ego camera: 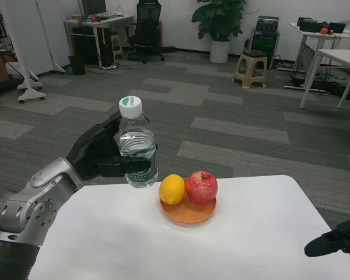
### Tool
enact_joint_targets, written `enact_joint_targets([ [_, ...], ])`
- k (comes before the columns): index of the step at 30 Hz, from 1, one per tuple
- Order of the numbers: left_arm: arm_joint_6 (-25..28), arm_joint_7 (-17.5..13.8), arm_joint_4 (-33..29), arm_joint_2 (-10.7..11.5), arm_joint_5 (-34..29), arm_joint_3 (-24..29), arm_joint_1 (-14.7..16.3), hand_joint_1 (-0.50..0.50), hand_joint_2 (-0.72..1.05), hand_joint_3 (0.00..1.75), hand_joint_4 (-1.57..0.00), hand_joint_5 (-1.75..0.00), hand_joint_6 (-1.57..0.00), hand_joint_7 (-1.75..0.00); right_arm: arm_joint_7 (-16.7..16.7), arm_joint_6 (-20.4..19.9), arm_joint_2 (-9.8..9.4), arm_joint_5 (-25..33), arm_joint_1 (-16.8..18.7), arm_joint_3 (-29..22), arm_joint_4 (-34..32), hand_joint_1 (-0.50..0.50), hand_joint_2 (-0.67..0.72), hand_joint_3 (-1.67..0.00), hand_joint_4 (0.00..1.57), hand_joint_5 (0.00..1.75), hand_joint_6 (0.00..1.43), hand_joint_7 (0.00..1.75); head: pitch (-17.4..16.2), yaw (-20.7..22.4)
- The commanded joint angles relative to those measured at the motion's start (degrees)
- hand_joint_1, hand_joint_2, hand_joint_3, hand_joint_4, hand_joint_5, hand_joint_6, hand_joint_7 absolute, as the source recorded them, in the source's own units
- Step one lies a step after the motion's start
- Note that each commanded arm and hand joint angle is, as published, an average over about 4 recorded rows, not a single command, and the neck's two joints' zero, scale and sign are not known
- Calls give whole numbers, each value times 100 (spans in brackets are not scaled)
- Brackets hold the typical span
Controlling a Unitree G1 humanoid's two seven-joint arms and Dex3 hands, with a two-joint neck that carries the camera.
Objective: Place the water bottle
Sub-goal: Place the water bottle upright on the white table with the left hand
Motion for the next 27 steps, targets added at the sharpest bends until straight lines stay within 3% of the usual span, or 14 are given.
enact_joint_targets([
  [1, -131, -33, -83, 33, 76, 20, 46, 12, 96, 44, -26, -175, -34, -168, 231, 174, -115, 3, -280, 514, -376, -33, 53, 0, 0, 0, 0, 0, -270, -317],
  [18, -131, -27, -83, 40, 76, 38, 31, 12, 96, 44, -26, -175, -34, -168, 228, 172, -103, 3, -280, 508, -367, -33, 50, 0, 0, 0, 0, 0, -195, -191],
  [24, -131, -34, -83, -13, 118, 47, 44, 12, 96, 44, -26, -175, -34, -168, 232, 180, -103, 3, -280, 508, -360, -33, 53, 0, 0, 0, 0, 0, -353, -242],
  [27, -131, -36, -83, -65, 216, 51, 71, 12, 96, 44, -26, -175, -34, -168, 237, 185, -103, 3, -280, 513, -358, -35, 49, 0, 0, 0, 0, 0, -486, -266],
])
